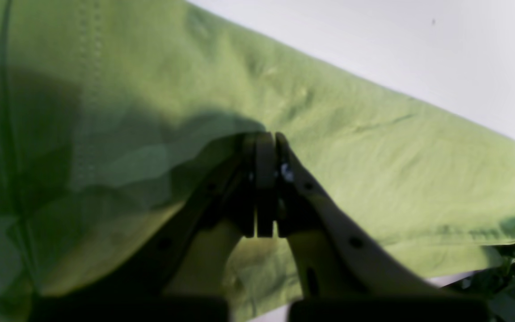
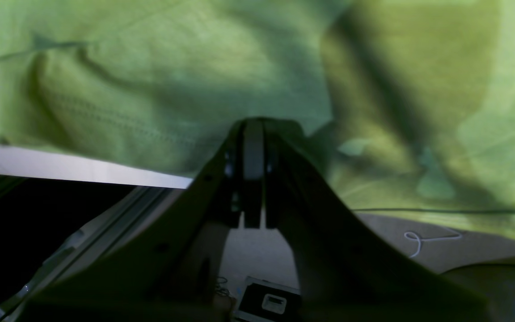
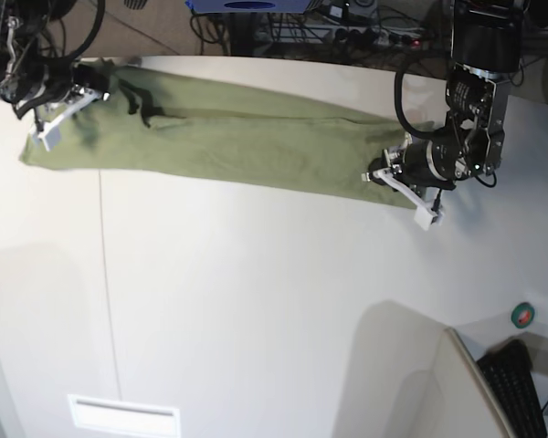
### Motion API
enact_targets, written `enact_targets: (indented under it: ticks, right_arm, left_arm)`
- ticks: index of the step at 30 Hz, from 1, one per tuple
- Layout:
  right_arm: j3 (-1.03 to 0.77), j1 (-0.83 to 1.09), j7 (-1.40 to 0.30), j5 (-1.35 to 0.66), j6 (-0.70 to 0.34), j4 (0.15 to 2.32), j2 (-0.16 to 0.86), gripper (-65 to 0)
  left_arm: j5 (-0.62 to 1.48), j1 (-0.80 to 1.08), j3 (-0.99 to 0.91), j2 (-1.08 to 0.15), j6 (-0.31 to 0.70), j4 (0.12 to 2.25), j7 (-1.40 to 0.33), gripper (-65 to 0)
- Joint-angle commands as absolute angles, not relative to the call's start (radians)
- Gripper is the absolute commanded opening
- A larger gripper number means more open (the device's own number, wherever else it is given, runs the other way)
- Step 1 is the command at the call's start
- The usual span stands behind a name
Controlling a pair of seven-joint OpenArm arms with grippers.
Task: Layout the t-shirt on the table in an organized manner, then fold the t-shirt properly
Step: 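Regrasp the ends of the folded strip with both grippers and straighten it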
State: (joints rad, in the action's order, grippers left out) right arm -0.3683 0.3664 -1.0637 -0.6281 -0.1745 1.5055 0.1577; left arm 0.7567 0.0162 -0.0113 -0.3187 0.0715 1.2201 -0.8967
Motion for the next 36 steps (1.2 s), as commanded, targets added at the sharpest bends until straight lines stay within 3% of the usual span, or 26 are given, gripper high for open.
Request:
enact_targets:
  ticks: [1, 7, 18, 25, 30, 36]
  right_arm:
    - [-0.372, 0.386, -1.072, -0.631, -0.171, 1.543, 0.173, -65.0]
    - [-0.38, 0.44, -1.084, -0.631, -0.168, 1.756, 0.173, -65.0]
    - [-0.142, 0.311, -1.041, -0.631, -0.168, 1.546, 0.166, -65.0]
    - [-0.325, 0.315, -1.079, -0.631, -0.166, 1.649, 0.174, -65.0]
    - [-0.354, 0.188, -1.035, -0.63, -0.17, 1.374, 0.249, -65.0]
    - [-0.193, 0.088, -0.878, -0.63, -0.168, 1.159, 0.321, -65.0]
  left_arm:
    - [0.736, 0.008, -0.015, -0.334, 0.059, 1.231, -0.894, -65.0]
    - [0.739, 0.007, -0.018, -0.354, 0.059, 1.231, -0.894, -65.0]
    - [0.74, 0.013, -0.018, -0.352, 0.059, 1.326, -0.9, -65.0]
    - [0.739, 0.019, -0.016, -0.354, 0.059, 1.31, -0.895, -65.0]
    - [0.737, 0.002, -0.018, -0.349, 0.059, 1.211, -0.892, -65.0]
    - [0.737, -0.067, -0.016, -0.338, 0.059, 1.104, -0.891, -65.0]
